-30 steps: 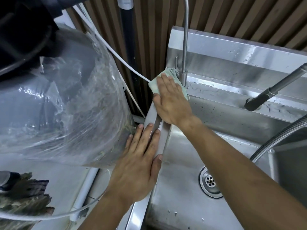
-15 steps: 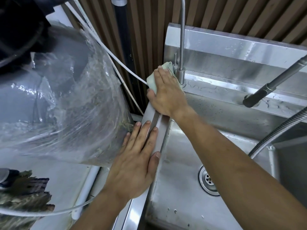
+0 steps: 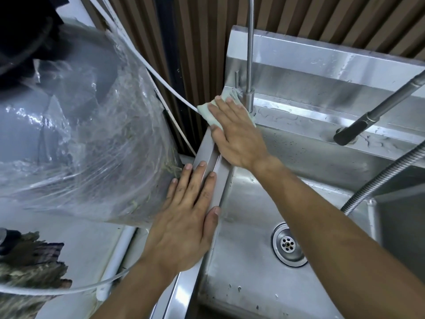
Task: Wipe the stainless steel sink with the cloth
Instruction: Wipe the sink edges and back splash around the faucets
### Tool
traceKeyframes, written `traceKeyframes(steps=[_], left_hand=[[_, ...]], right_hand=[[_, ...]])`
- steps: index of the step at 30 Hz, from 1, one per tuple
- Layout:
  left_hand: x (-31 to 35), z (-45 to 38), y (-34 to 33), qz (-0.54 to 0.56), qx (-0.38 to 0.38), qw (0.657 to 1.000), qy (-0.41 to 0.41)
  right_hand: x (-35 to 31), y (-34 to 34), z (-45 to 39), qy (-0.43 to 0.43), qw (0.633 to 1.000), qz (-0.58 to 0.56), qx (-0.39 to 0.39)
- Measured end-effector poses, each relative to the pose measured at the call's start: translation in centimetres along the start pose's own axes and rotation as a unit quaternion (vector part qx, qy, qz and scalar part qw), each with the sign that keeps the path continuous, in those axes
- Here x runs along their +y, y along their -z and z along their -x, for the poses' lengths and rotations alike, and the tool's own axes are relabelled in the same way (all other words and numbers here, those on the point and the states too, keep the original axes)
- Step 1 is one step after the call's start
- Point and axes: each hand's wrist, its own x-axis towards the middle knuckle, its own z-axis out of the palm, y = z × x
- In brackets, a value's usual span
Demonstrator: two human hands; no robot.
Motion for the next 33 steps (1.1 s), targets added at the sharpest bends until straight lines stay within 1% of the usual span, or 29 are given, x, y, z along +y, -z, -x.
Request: traceKeyframes(steps=[3, 6, 8, 10, 12, 14, 16, 20, 22, 23, 24, 25, 26, 27, 28, 29, 31, 32, 33], left_hand=[[0.1, 0.0, 0.1, -0.002, 0.000, 1.000, -0.001], [0.1, -0.1, 0.0, 0.001, 0.001, 1.000, 0.000], [0.1, -0.1, 0.0, -0.001, 0.001, 1.000, -0.001], [0.0, -0.2, 0.0, -0.003, 0.007, 1.000, -0.004], [0.0, -0.2, 0.0, -0.005, 0.012, 1.000, -0.004], [0.1, -0.1, 0.0, -0.008, 0.014, 1.000, -0.006], [0.2, 0.0, -0.1, -0.011, 0.017, 1.000, -0.007], [0.1, 0.0, 0.0, -0.009, 0.009, 1.000, -0.009], [0.1, 0.0, 0.1, -0.011, 0.009, 1.000, -0.009], [0.1, 0.0, 0.1, -0.011, 0.011, 1.000, -0.011], [0.1, 0.0, 0.2, -0.007, 0.013, 1.000, -0.013], [0.2, 0.0, 0.1, -0.003, 0.018, 1.000, -0.016], [0.2, 0.1, 0.1, -0.001, 0.023, 1.000, -0.015], [0.2, 0.1, 0.2, 0.003, 0.025, 1.000, -0.010], [0.4, 0.0, 0.4, 0.007, 0.026, 1.000, -0.002], [0.7, -0.4, 0.7, 0.009, 0.028, 1.000, 0.004], [1.1, -2.3, 1.5, 0.004, 0.041, 0.999, -0.004], [1.2, -3.8, 1.8, 0.001, 0.050, 0.999, -0.013], [1.2, -5.5, 1.9, -0.001, 0.056, 0.998, -0.024]], right_hand=[[-0.6, 0.0, 2.9, -0.005, 0.999, -0.051, -0.005], [-0.7, 0.1, 5.9, 0.010, 0.997, -0.068, -0.023], [-0.1, 0.3, 5.9, 0.016, 0.997, -0.067, -0.031], [0.4, 0.5, 3.9, 0.000, 0.998, -0.055, -0.024], [0.4, 0.6, 1.7, -0.019, 0.999, -0.040, -0.004], [0.0, 0.0, 1.3, -0.031, 0.999, -0.038, 0.024], [-0.5, -0.4, 2.4, -0.037, 0.997, -0.056, 0.035], [-0.6, 0.6, 5.9, -0.041, 0.994, -0.104, 0.014], [-0.7, 2.1, 6.6, -0.094, 0.984, -0.149, 0.008], [-0.8, 2.9, 7.0, -0.137, 0.972, -0.190, 0.031], [-0.8, 3.8, 7.2, -0.184, 0.946, -0.253, 0.082], [-0.9, 5.1, 7.3, -0.239, 0.906, -0.318, 0.146], [-1.2, 6.5, 7.5, -0.285, 0.857, -0.374, 0.213], [-1.4, 7.8, 7.6, -0.295, 0.822, -0.401, 0.276], [-1.5, 8.9, 7.3, -0.268, 0.821, -0.387, 0.324], [-1.5, 9.7, 6.7, -0.224, 0.844, -0.340, 0.349], [-0.5, 10.2, 3.8, -0.130, 0.907, -0.192, 0.350], [0.8, 9.8, 1.8, -0.088, 0.935, -0.096, 0.330], [2.4, 9.2, -0.2, -0.052, 0.955, 0.005, 0.291]])
